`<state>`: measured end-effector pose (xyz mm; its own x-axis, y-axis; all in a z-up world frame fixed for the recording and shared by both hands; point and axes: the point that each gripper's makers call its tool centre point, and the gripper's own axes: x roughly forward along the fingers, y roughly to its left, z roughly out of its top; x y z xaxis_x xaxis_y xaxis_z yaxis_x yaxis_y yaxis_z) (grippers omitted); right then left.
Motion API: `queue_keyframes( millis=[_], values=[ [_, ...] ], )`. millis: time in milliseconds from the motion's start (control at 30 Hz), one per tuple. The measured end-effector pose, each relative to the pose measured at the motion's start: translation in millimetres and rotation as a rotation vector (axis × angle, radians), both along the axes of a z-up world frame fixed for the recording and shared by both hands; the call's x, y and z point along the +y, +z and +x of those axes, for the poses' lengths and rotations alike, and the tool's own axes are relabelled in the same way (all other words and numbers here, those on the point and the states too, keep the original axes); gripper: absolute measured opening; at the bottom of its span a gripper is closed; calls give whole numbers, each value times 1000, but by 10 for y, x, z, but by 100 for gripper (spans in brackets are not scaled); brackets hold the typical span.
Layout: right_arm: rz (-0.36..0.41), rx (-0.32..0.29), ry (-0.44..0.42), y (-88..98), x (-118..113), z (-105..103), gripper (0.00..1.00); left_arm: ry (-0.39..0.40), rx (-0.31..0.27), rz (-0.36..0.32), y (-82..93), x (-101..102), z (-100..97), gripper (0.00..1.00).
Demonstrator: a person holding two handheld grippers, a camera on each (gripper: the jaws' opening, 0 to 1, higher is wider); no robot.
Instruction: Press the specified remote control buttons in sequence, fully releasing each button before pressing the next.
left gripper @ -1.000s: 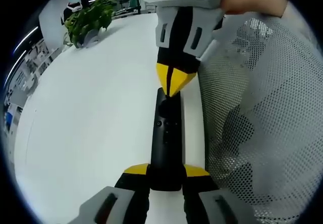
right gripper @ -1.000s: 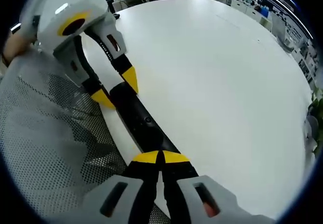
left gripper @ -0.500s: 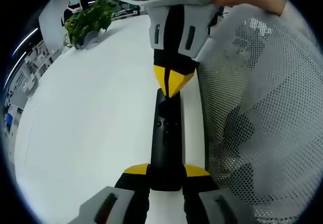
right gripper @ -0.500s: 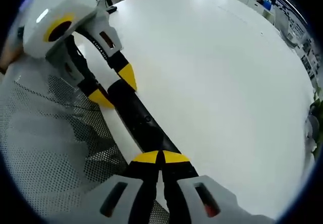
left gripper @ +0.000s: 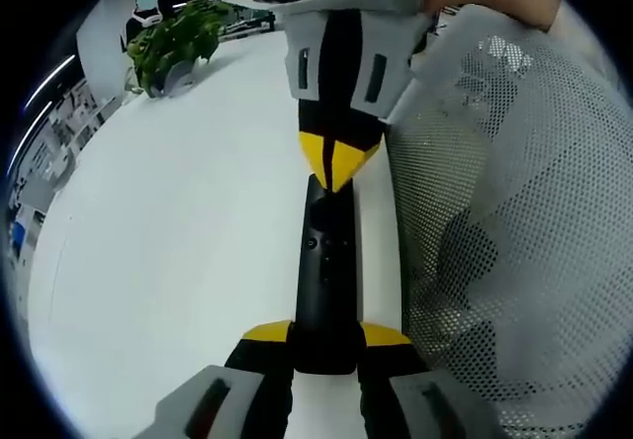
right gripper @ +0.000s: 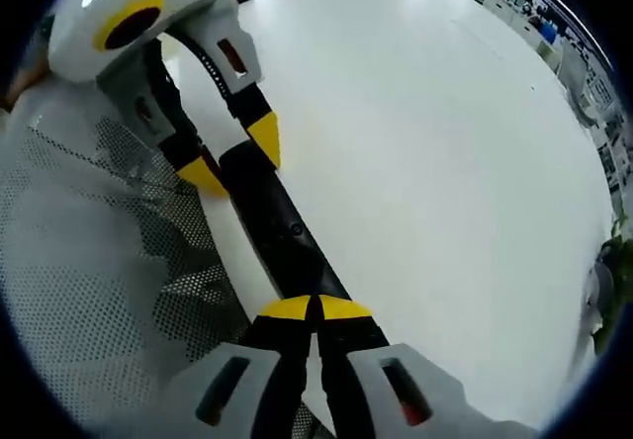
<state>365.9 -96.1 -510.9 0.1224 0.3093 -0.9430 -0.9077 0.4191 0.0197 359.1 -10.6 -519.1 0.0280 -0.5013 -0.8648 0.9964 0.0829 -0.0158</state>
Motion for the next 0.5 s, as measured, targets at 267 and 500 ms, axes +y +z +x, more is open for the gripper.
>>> queue_keyframes(
  millis=[267, 500],
  values=[
    [89, 6, -56, 12, -16, 4, 0, 5, 6, -3, 0, 1, 4, 24],
    [114, -26, -20, 55, 100, 28, 0, 6, 8, -7, 1, 3, 3, 24]
  ],
)
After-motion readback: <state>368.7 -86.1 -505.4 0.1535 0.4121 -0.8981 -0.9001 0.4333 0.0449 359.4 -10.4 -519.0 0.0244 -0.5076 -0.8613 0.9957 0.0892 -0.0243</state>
